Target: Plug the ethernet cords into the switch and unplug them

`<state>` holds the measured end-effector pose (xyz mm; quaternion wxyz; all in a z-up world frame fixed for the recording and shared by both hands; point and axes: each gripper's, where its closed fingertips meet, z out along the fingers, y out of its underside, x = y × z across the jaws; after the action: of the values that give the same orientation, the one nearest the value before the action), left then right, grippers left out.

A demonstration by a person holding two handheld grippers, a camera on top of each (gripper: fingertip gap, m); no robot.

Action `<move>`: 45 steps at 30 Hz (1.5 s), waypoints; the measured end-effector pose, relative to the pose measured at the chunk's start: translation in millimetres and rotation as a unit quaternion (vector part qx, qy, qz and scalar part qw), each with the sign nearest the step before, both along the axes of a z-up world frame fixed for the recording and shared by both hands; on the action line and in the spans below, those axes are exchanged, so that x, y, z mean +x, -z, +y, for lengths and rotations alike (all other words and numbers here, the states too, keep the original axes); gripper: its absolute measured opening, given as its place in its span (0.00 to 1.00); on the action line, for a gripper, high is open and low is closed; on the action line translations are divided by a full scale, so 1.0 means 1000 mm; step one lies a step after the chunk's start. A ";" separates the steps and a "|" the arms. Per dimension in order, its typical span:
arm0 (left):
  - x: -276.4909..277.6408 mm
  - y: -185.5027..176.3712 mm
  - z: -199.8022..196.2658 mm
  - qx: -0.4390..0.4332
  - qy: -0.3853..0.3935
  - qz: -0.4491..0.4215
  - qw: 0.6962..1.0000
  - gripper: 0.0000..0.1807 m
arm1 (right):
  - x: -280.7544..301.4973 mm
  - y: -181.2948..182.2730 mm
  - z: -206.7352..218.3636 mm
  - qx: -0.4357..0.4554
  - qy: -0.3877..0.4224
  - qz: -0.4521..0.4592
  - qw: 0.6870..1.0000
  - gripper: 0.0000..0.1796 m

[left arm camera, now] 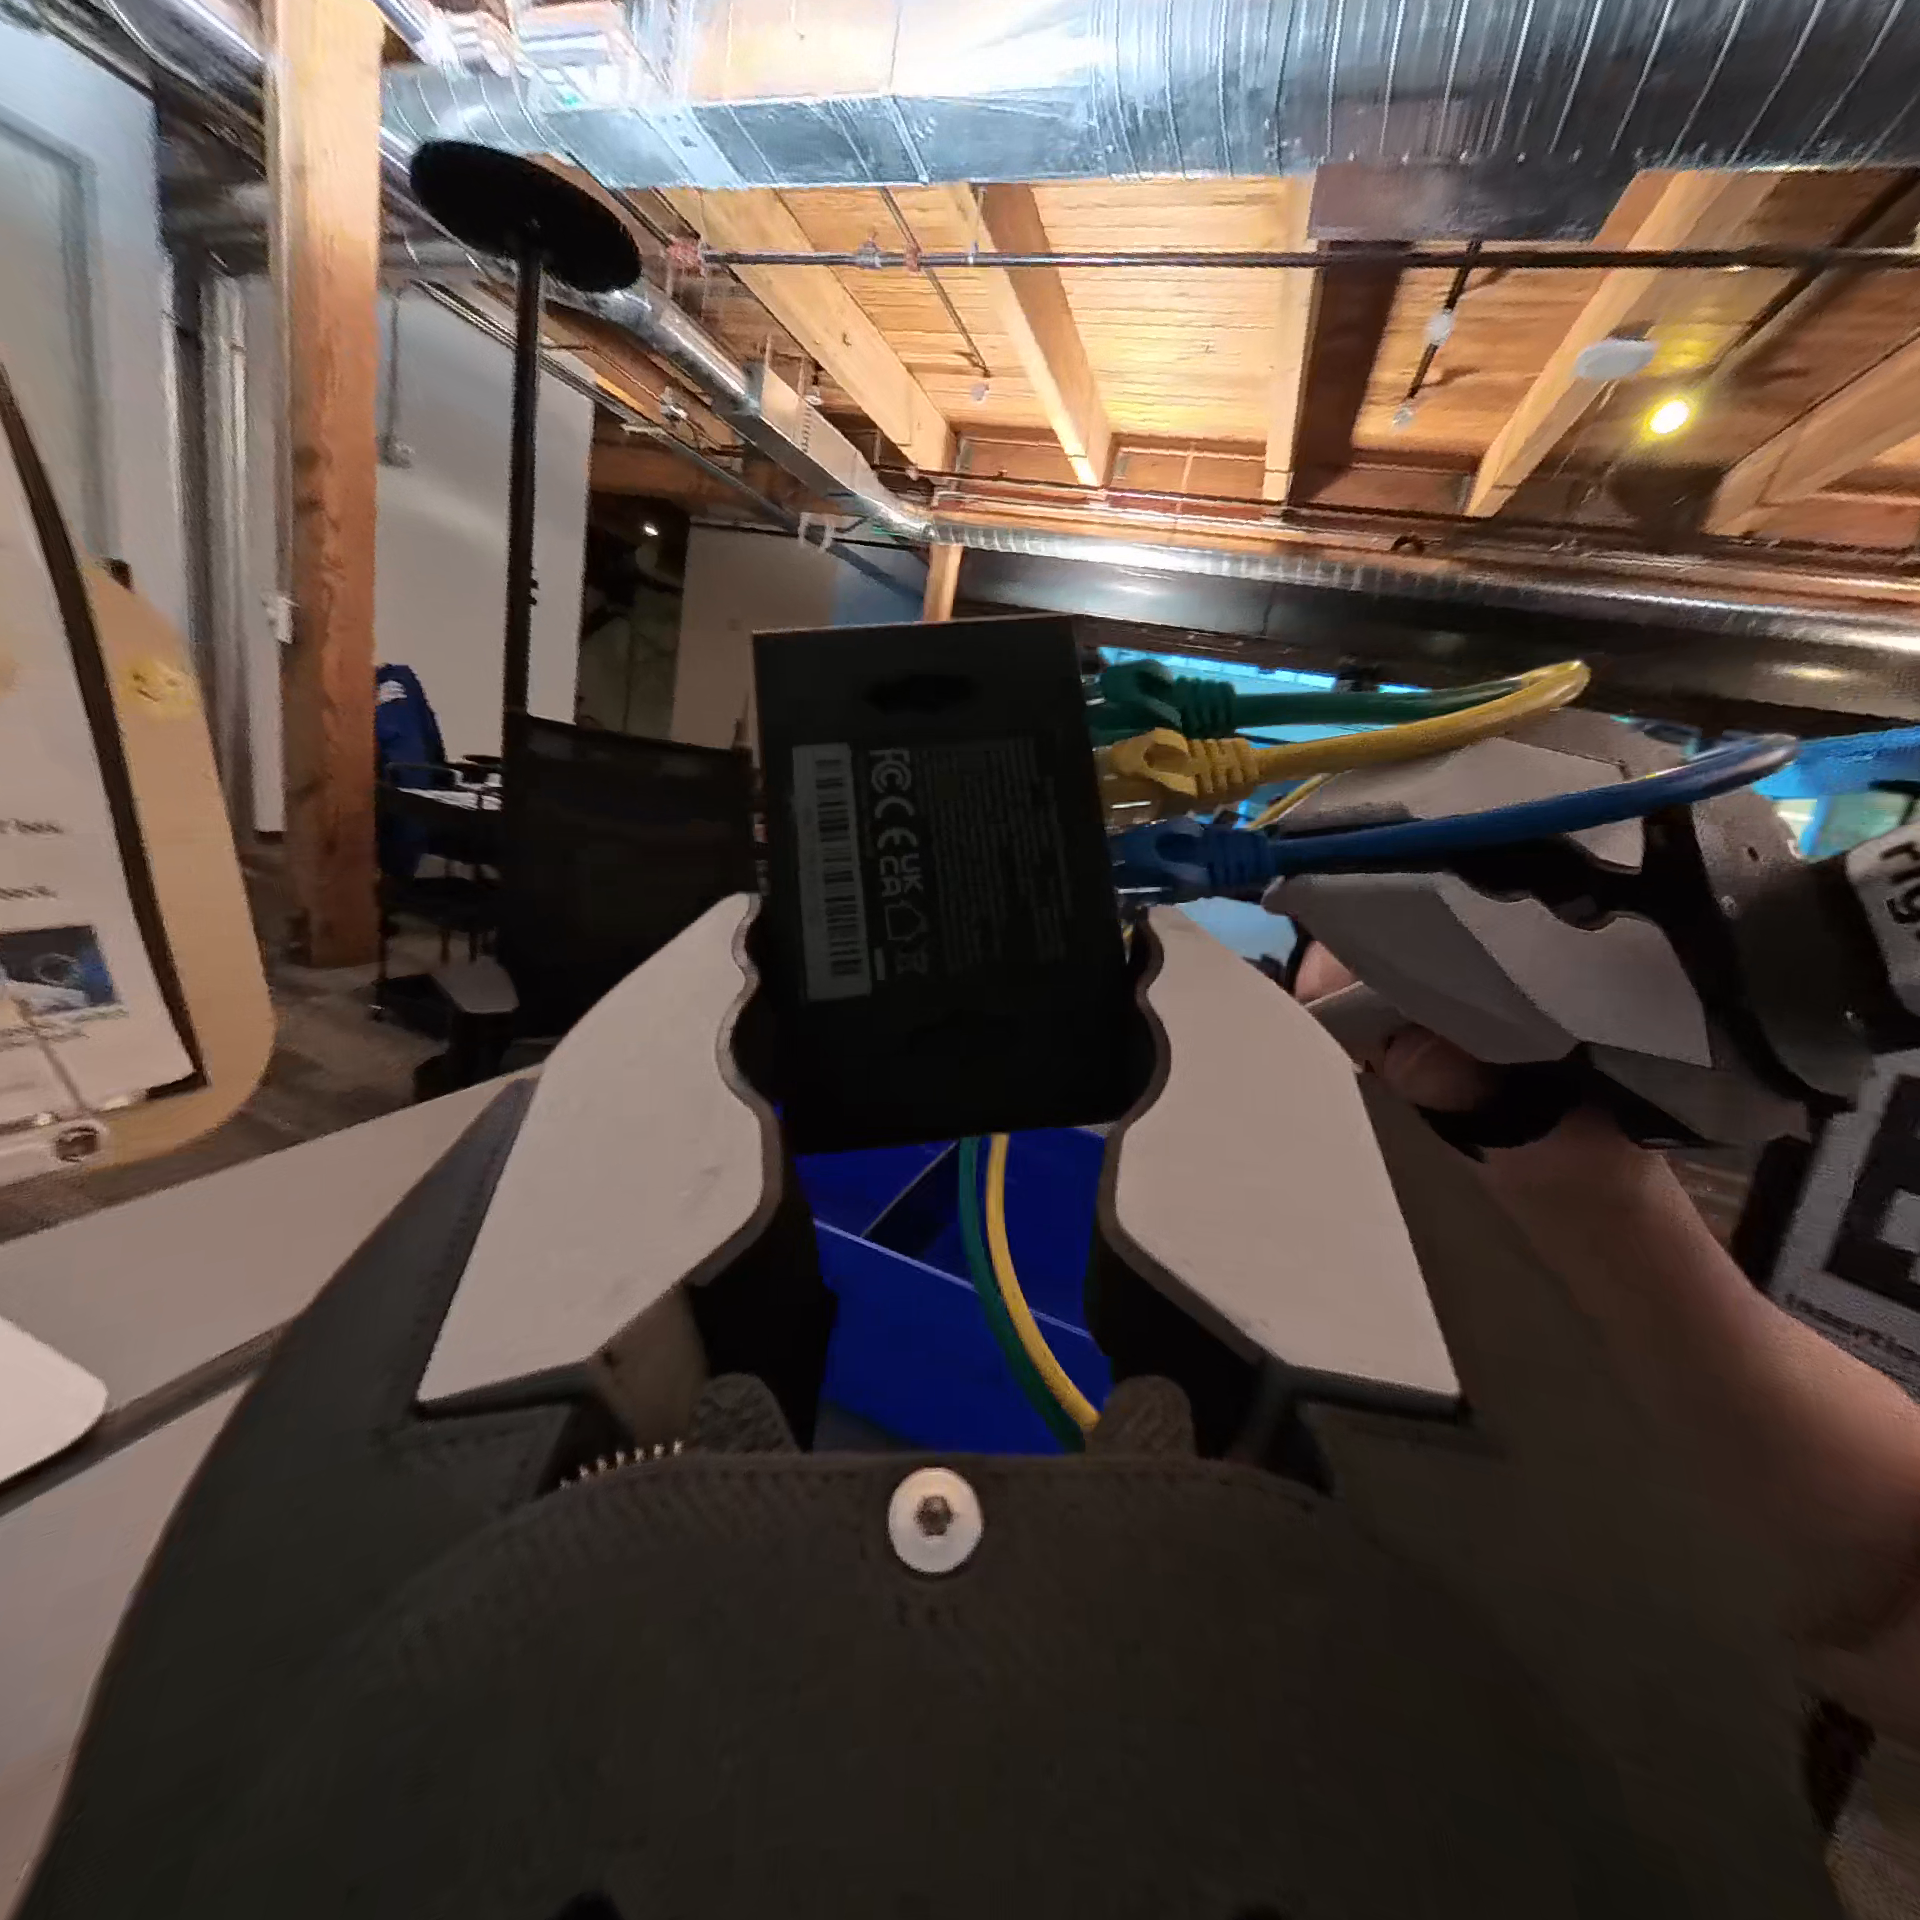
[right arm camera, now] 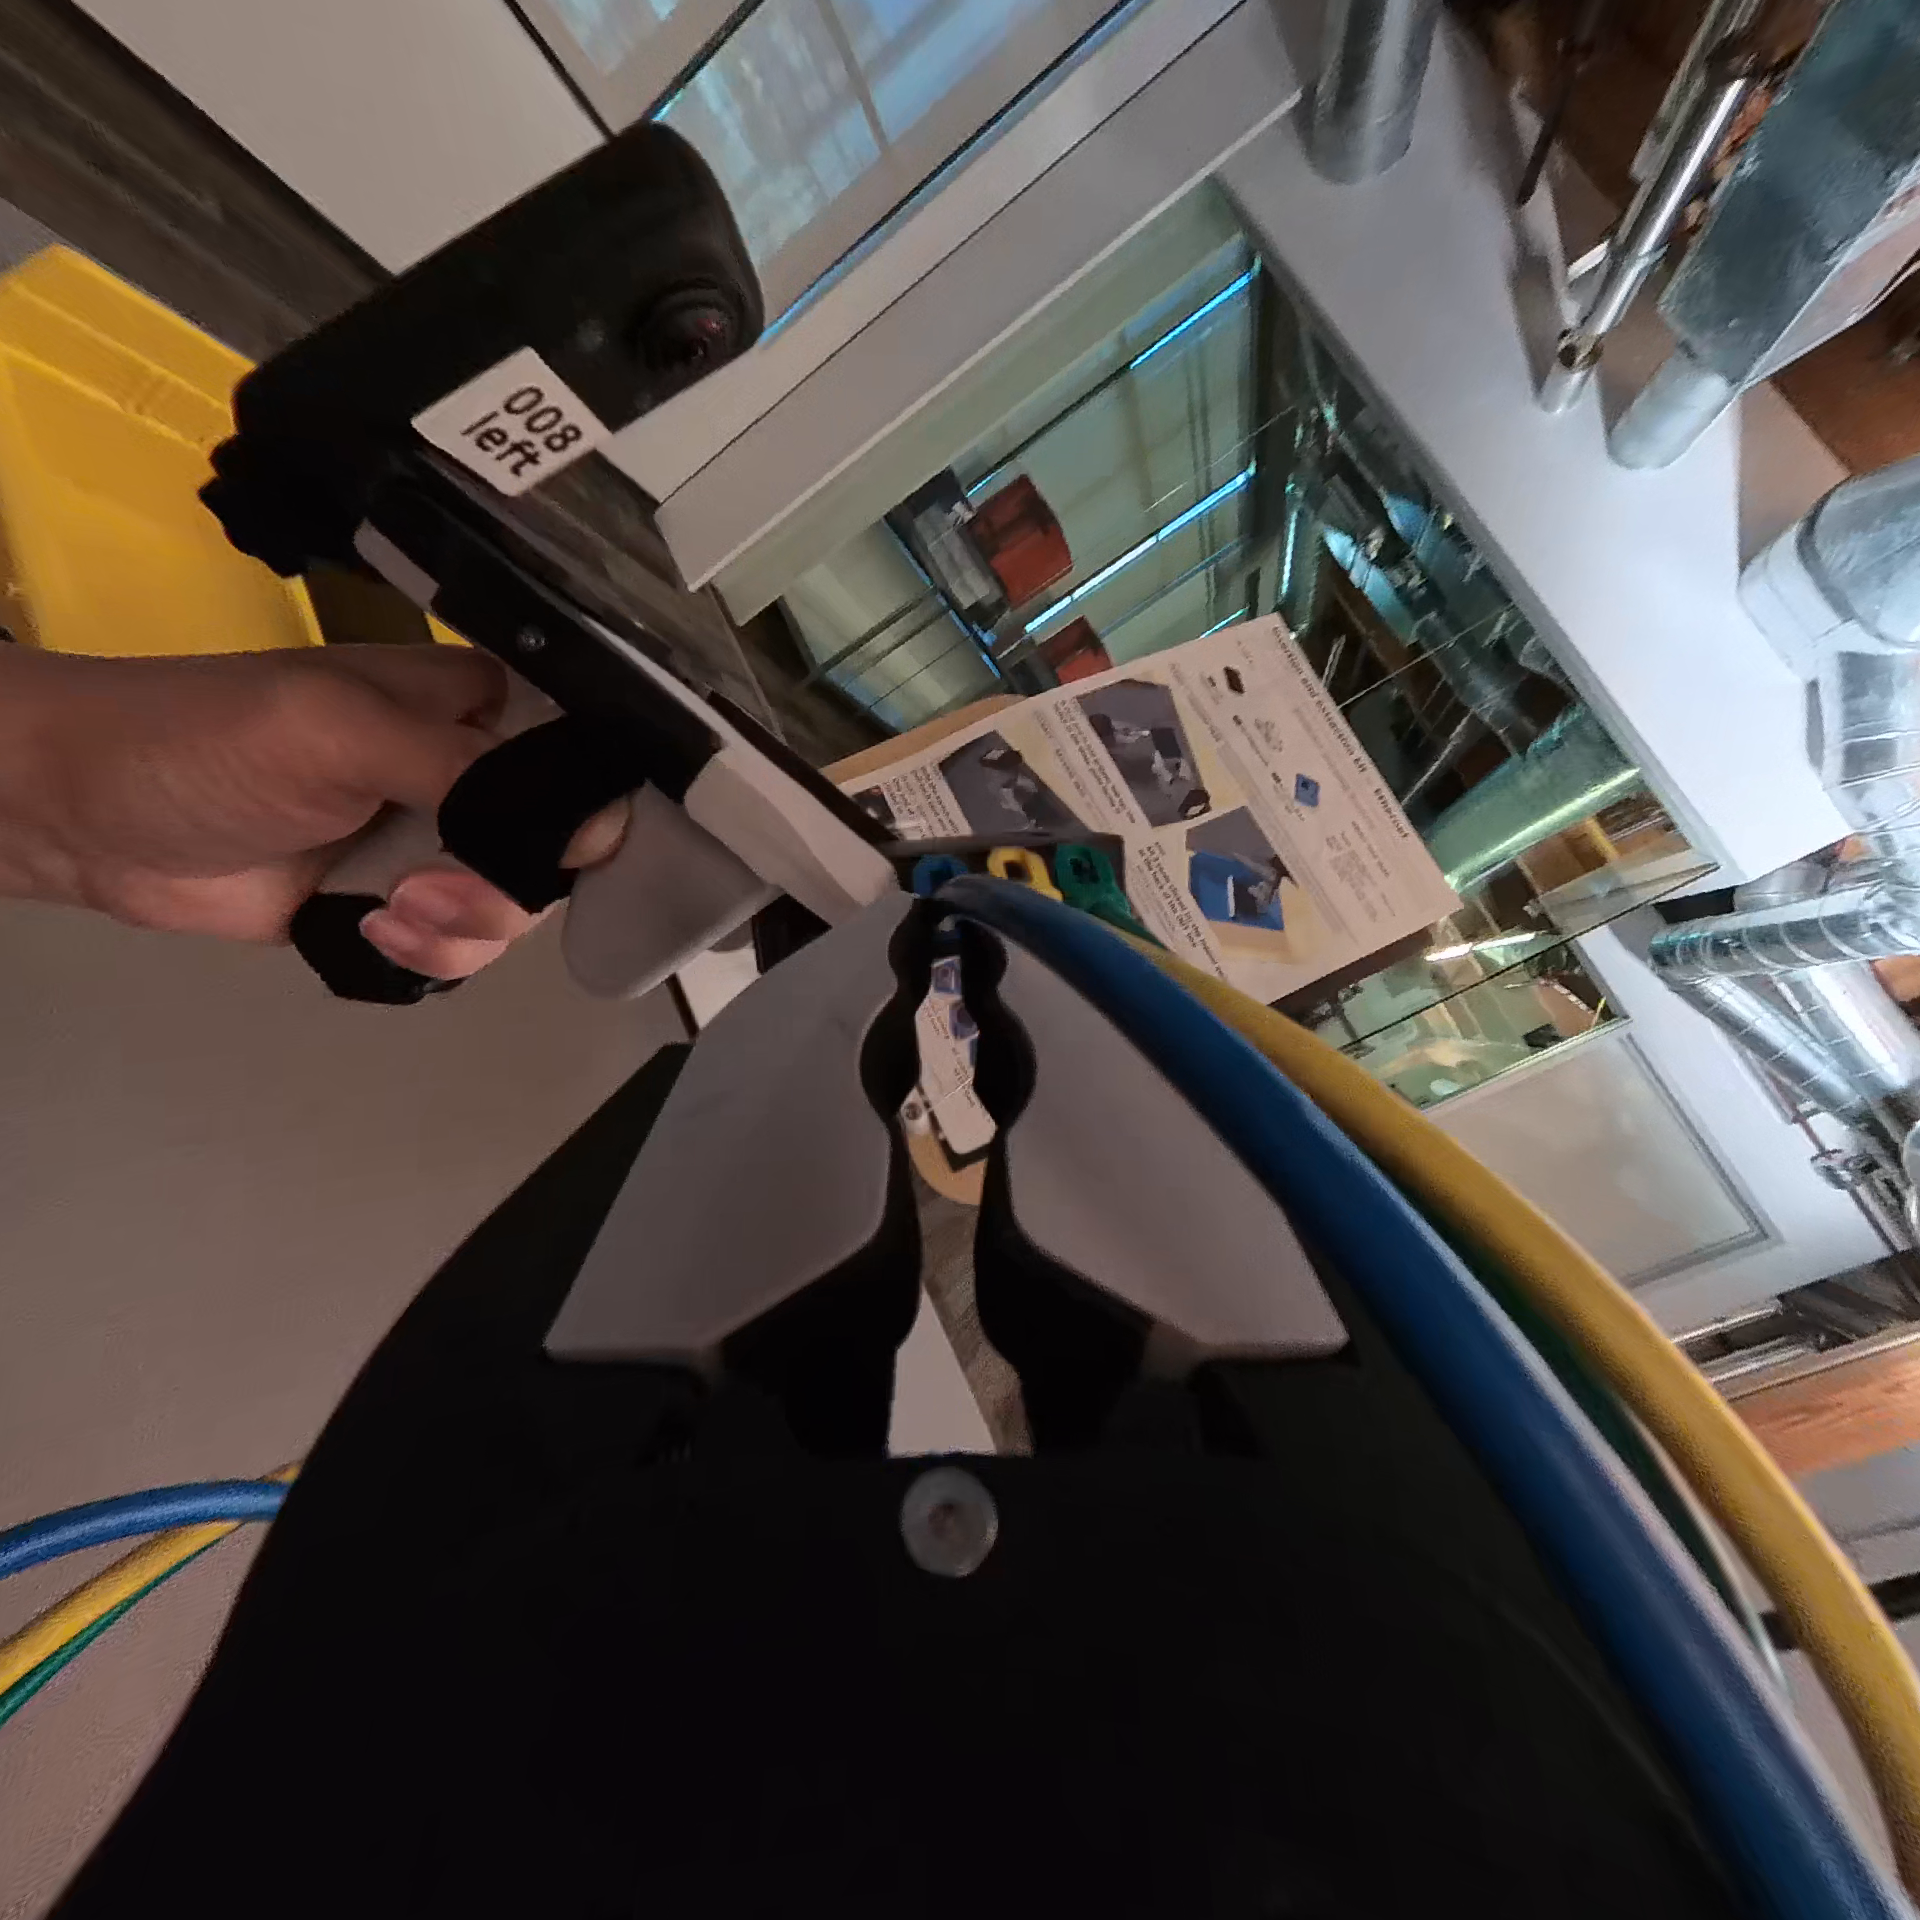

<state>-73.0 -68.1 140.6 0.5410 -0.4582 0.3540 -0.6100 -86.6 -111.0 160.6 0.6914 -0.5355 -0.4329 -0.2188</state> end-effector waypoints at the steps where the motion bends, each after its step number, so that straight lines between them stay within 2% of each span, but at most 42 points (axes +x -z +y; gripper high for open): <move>1: 0.000 0.000 -0.001 -0.001 0.002 0.004 1.000 0.35 | -0.002 -0.001 -0.001 0.003 -0.011 0.009 1.000 0.04; 5: 0.002 0.004 0.009 -0.019 -0.023 0.018 0.999 0.35 | 0.004 0.001 0.007 -0.022 -0.019 0.055 0.998 0.05; 6: 0.000 0.002 0.012 -0.005 -0.031 0.016 0.999 0.35 | 0.002 0.001 0.009 -0.023 -0.032 0.070 0.997 0.03; 9: -0.022 -0.006 0.034 0.071 -0.143 0.033 0.987 0.34 | 0.007 0.012 0.011 -0.038 -0.026 0.114 0.992 0.07; 10: -0.030 -0.009 0.040 0.090 -0.170 0.036 0.981 0.35 | 0.009 0.022 0.009 -0.048 -0.022 0.133 0.990 0.07; 13: -0.046 -0.013 0.050 0.118 -0.213 0.052 0.969 0.35 | -0.001 0.076 -0.003 -0.155 -0.025 0.134 0.978 0.07; 14: -0.048 -0.013 0.053 0.123 -0.223 0.056 0.966 0.35 | -0.007 0.080 -0.012 -0.157 -0.025 0.121 0.980 0.07; 16: -0.051 -0.009 0.060 0.137 -0.246 0.076 0.956 0.34 | -0.019 0.059 -0.037 -0.082 -0.032 0.081 0.993 0.08; 18: -0.051 -0.005 0.065 0.152 -0.264 0.097 0.948 0.34 | -0.013 0.022 -0.061 0.004 -0.018 0.051 0.999 0.16; 21: -0.050 -0.004 0.064 0.159 -0.265 0.106 0.945 0.35 | 0.022 -0.005 -0.071 0.027 0.017 0.038 0.999 0.37; 24: -0.045 -0.003 0.060 0.163 -0.262 0.124 0.943 0.34 | 0.072 0.022 -0.028 -0.029 0.066 -0.004 0.997 0.55; 26: -0.042 -0.001 0.058 0.177 -0.273 0.138 0.935 0.34 | 0.093 0.045 0.006 -0.057 0.064 -0.018 0.996 0.55; 28: -0.038 0.003 0.057 0.194 -0.288 0.164 0.923 0.35 | 0.098 0.062 0.032 -0.087 0.029 -0.016 0.996 0.56; 32: -0.031 0.007 0.053 0.203 -0.295 0.181 0.916 0.35 | 0.099 0.079 0.062 -0.111 -0.008 -0.013 0.994 0.43; 33: -0.030 0.008 0.052 0.203 -0.294 0.183 0.916 0.35 | 0.101 0.083 0.067 -0.117 -0.007 -0.011 0.993 0.36; 35: -0.028 0.009 0.050 0.208 -0.294 0.188 0.913 0.34 | 0.100 0.090 0.070 -0.129 -0.022 -0.015 0.991 0.13; 36: -0.027 0.009 0.050 0.208 -0.295 0.192 0.913 0.35 | 0.102 0.089 0.072 -0.116 -0.016 -0.018 0.993 0.06; 41: -0.027 0.012 0.051 0.203 -0.293 0.200 0.913 0.34 | 0.104 0.095 0.074 -0.145 0.003 -0.021 0.989 0.04; 45: -0.033 0.003 0.056 0.183 -0.286 0.192 0.921 0.35 | 0.106 0.076 0.077 -0.128 0.031 -0.046 0.990 0.03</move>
<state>-105.6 -11.9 137.4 0.6888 -0.5409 0.4102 -0.2544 19.0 -34.2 84.4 0.5892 -0.6221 -0.4722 -0.2070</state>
